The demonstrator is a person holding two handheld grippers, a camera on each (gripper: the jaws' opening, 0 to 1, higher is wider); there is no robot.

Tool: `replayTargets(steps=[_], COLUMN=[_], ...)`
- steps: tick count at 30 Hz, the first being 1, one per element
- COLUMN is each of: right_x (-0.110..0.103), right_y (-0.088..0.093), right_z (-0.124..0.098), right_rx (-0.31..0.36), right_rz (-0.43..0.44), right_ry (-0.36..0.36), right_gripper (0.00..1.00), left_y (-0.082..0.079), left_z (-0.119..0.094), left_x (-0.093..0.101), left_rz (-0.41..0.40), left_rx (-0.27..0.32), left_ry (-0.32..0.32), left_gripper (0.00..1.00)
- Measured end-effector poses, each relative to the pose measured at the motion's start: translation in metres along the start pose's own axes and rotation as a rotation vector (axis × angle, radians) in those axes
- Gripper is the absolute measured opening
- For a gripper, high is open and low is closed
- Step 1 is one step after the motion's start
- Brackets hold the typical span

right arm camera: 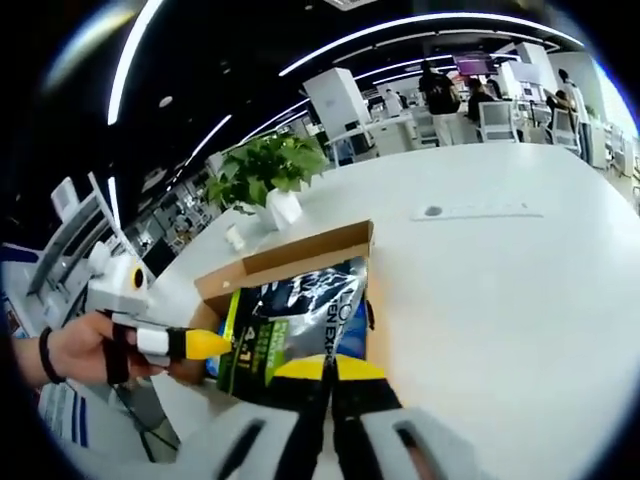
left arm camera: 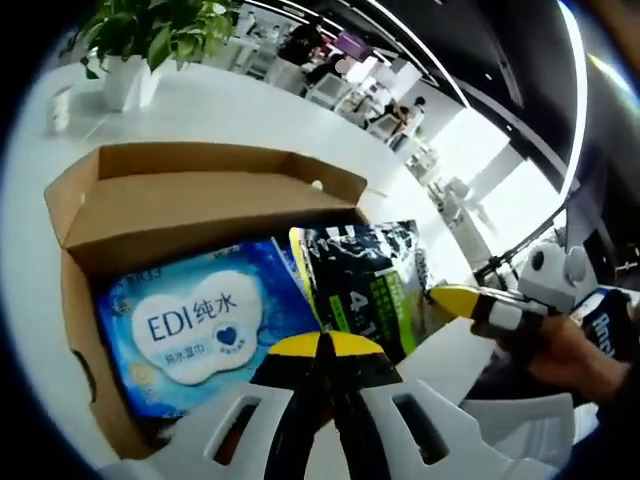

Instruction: Operate the shoe box by opening the lid, removing the specified soft item, and placing it in the target area until the item is outside and the box remains undamaged.

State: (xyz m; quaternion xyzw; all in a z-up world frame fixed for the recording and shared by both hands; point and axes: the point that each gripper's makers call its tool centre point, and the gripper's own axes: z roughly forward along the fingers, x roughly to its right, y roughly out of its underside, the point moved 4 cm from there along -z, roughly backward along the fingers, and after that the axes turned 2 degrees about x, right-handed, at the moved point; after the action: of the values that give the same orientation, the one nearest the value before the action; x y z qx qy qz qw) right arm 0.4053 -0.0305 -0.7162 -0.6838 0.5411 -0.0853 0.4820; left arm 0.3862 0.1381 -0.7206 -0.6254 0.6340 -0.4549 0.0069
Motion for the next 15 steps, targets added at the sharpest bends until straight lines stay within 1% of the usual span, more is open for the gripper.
replayTargets(steps=[10,15], right_x=[0.026,0.039], right_y=[0.005,0.006], right_z=[-0.026,-0.037], right_rx=[0.036,0.047], right_rz=[0.063,0.081], right_ry=[0.036,0.052], right_gripper=[0.0,0.0], left_y=[0.002,0.003], left_z=[0.019,0.028], left_x=[0.03,0.042], left_rz=[0.048,0.062], left_rx=[-0.032,-0.045], left_ry=[0.034,0.049], left_gripper=[0.0,0.0])
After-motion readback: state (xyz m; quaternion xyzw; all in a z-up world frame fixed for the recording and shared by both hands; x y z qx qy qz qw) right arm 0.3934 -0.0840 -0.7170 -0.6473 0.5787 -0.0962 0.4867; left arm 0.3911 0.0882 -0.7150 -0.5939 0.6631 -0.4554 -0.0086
